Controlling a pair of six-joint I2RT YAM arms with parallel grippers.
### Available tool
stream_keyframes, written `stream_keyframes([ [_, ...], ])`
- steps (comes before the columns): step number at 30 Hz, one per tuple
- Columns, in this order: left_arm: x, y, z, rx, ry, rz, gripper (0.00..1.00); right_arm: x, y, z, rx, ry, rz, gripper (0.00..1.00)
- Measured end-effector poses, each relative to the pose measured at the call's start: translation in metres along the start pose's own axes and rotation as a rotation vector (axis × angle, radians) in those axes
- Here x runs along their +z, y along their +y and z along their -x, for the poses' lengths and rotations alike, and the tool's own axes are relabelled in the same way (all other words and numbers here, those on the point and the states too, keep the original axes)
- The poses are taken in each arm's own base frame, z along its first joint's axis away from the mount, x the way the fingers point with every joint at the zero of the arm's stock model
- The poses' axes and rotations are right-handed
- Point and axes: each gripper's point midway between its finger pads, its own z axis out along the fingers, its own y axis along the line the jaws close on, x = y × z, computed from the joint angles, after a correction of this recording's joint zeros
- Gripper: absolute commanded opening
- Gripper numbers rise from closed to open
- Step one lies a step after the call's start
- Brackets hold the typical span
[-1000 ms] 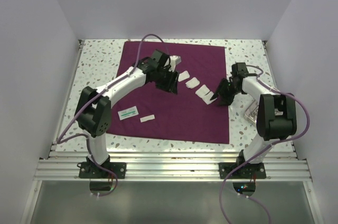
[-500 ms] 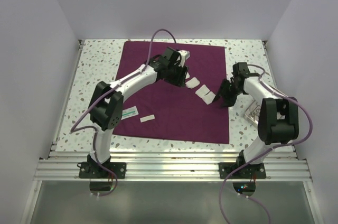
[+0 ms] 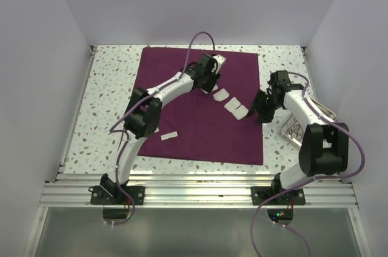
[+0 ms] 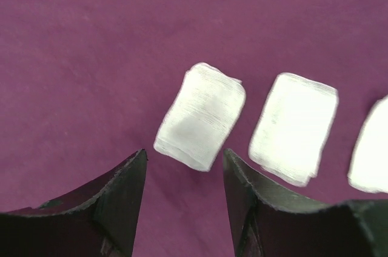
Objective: Prepare the surgical pack
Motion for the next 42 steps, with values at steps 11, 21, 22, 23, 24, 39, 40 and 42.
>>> stream_keyframes([
  [11, 0.010, -0.013, 0.011, 0.130, -0.057, 0.070, 0.53, -0.009, 0.001, -0.008, -0.032, 0.018, 0.017, 0.52],
  [21, 0.021, -0.038, -0.002, 0.191, -0.041, 0.083, 0.51, -0.009, 0.004, -0.011, -0.043, 0.029, 0.036, 0.52],
  [22, 0.022, -0.037, -0.004, 0.193, -0.036, 0.091, 0.51, -0.009, 0.003, -0.011, -0.044, 0.031, 0.036, 0.52],
  [23, 0.024, -0.034, -0.005, 0.194, -0.031, 0.100, 0.50, -0.008, 0.003, -0.012, -0.045, 0.034, 0.034, 0.52],
  [24, 0.025, -0.032, -0.006, 0.198, -0.028, 0.109, 0.50, -0.008, 0.002, -0.013, -0.045, 0.037, 0.033, 0.52],
  [39, 0.034, -0.023, -0.011, 0.211, -0.018, 0.148, 0.36, -0.009, 0.002, -0.014, -0.047, 0.047, 0.053, 0.52],
  [40, 0.035, -0.023, -0.010, 0.209, -0.019, 0.148, 0.35, -0.009, 0.002, -0.014, -0.048, 0.047, 0.053, 0.52],
  [42, 0.038, -0.022, -0.008, 0.206, -0.025, 0.145, 0.30, -0.009, 0.002, -0.014, -0.051, 0.047, 0.053, 0.52],
])
